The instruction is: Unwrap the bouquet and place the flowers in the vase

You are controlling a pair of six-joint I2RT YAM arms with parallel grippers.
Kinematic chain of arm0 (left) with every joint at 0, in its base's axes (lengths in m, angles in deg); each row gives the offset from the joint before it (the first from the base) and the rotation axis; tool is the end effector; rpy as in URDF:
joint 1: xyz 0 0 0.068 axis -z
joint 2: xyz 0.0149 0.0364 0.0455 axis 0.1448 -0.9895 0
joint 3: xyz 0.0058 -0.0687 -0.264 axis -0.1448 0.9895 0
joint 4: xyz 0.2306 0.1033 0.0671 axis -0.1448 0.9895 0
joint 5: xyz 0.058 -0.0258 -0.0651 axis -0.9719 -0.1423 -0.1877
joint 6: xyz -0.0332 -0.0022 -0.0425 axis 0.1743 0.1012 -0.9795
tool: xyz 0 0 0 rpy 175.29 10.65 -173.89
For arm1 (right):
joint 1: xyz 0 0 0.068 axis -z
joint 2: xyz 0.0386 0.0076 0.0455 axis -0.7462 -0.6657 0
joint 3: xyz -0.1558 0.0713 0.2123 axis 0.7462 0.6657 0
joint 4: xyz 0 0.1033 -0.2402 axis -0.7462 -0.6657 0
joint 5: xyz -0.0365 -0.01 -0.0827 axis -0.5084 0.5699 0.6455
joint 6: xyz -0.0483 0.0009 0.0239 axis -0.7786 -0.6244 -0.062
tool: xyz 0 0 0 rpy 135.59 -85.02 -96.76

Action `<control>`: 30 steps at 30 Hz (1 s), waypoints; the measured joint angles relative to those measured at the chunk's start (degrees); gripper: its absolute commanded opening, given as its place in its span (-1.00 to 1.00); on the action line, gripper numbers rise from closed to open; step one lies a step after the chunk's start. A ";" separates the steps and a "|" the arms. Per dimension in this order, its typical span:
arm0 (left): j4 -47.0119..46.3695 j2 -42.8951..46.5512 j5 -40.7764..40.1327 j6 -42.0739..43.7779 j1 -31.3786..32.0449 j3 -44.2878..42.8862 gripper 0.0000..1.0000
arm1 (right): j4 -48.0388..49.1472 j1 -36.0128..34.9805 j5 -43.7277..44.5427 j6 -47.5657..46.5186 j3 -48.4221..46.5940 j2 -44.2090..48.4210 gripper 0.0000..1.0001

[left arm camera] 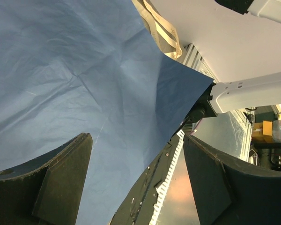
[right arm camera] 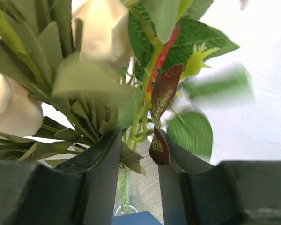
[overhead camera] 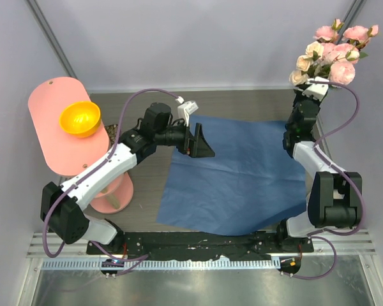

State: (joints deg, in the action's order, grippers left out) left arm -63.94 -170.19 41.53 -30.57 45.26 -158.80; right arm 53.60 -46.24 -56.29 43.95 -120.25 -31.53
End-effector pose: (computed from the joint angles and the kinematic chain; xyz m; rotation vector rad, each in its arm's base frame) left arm 0.2446 -0.2109 0.3462 0.6117 2.1308 -1.3385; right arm 0.3377 -0.0292 0.3162 0.3438 1.3622 -0.5074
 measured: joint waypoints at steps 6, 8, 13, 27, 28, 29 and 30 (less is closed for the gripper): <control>-0.57 0.92 0.28 -0.44 0.00 0.50 0.67 | -6.64 -1.27 3.06 2.29 0.04 3.61 0.46; -0.94 0.98 0.44 -1.03 0.00 0.59 0.68 | -10.54 -2.36 5.42 3.19 -0.26 4.79 0.62; -1.31 0.98 1.01 -1.46 0.00 0.87 0.69 | -24.22 -5.84 10.93 8.52 -1.66 9.55 0.77; -2.08 1.42 1.75 -2.36 0.00 1.36 0.71 | -67.43 -10.43 4.09 33.62 -0.83 33.29 0.88; -2.08 1.66 1.68 -2.23 0.00 1.36 0.71 | -69.57 -11.72 1.81 34.80 -0.35 34.23 0.89; -2.12 1.99 1.62 -2.19 0.00 1.36 0.71 | -71.60 -13.33 -0.15 35.78 0.02 35.04 0.89; -2.12 2.27 1.60 -2.12 0.00 1.36 0.71 | -73.31 -15.17 -2.16 36.65 0.24 35.85 0.89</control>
State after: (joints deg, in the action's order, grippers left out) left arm -66.06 -167.92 43.12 -32.69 45.26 -157.44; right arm -19.71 -61.41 -58.45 80.61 -120.01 4.32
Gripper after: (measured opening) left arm 0.854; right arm 0.940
